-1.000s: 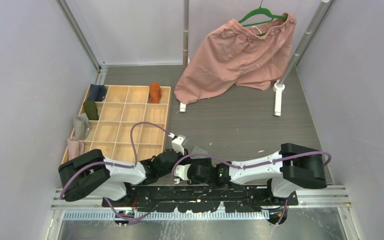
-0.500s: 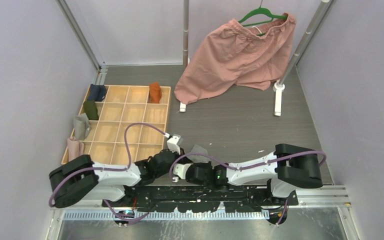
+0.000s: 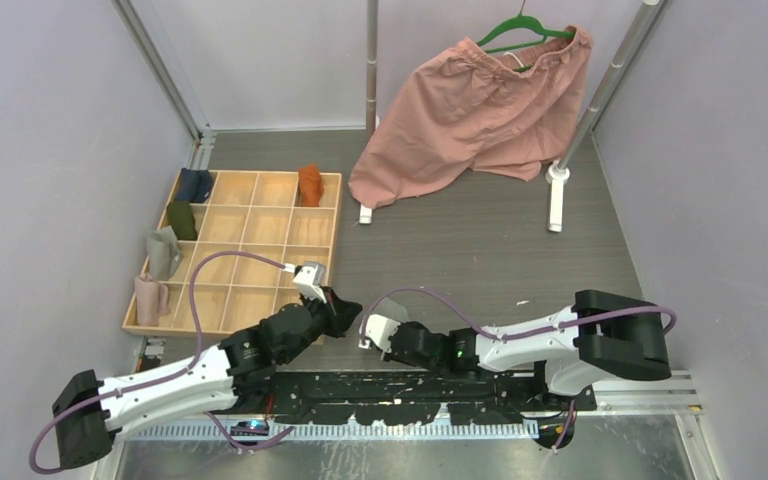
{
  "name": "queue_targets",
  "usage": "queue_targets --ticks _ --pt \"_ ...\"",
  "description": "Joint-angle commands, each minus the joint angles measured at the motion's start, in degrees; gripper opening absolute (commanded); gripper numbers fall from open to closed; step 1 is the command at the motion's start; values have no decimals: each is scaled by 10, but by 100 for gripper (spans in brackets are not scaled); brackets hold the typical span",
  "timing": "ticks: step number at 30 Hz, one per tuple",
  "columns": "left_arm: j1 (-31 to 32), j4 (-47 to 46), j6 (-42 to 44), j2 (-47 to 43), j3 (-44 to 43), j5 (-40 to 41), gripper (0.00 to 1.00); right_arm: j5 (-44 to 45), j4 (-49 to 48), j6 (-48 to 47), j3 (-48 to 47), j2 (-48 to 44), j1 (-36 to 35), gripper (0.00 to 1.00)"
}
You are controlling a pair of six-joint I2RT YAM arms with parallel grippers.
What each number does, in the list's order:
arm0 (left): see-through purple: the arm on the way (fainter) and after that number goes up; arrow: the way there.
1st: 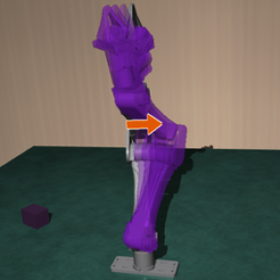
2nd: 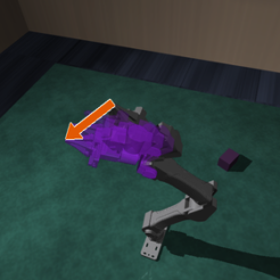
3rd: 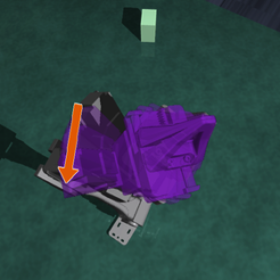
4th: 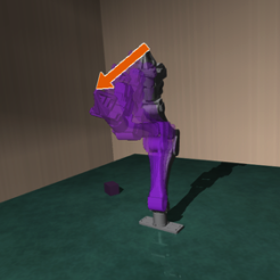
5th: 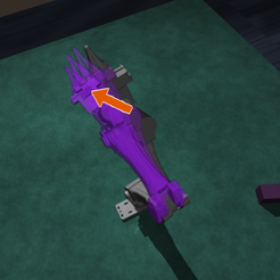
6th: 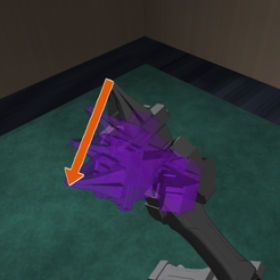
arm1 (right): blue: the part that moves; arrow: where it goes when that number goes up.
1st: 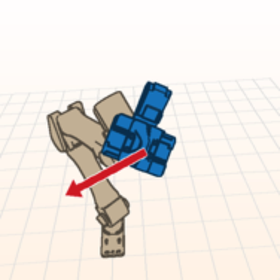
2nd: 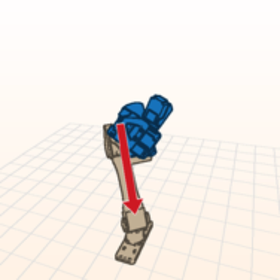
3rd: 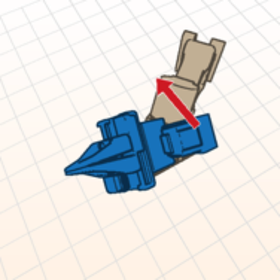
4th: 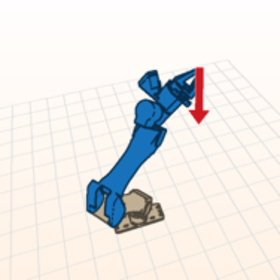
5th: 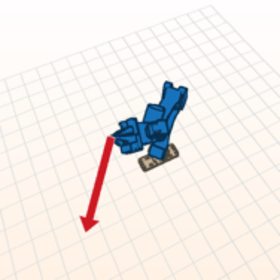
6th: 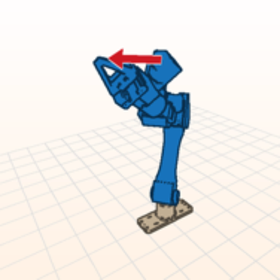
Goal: Roll the underwear
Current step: Roll the underwear to the center of the board.
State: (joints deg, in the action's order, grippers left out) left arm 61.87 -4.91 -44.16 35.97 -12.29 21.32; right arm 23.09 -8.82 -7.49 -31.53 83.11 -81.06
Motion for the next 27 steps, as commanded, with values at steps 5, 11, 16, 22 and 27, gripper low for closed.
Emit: queue_targets --ticks 5,11,16,22,27 --pt "2 31 12 -16 6 2 1 -138 -55 134 45 -54 52 1" --pt "2 -17 30 10 5 -34 1 -217 -75 191 61 -62 103 1" --pt "2 -65 49 48 1 -80 1 -264 -141 257 103 -66 144 1" --pt "2 -97 65 83 -8 -108 1 -277 -237 345 154 -58 172 1" --pt "2 -118 73 113 -19 -117 1 -287 -325 409 192 -47 188 1"
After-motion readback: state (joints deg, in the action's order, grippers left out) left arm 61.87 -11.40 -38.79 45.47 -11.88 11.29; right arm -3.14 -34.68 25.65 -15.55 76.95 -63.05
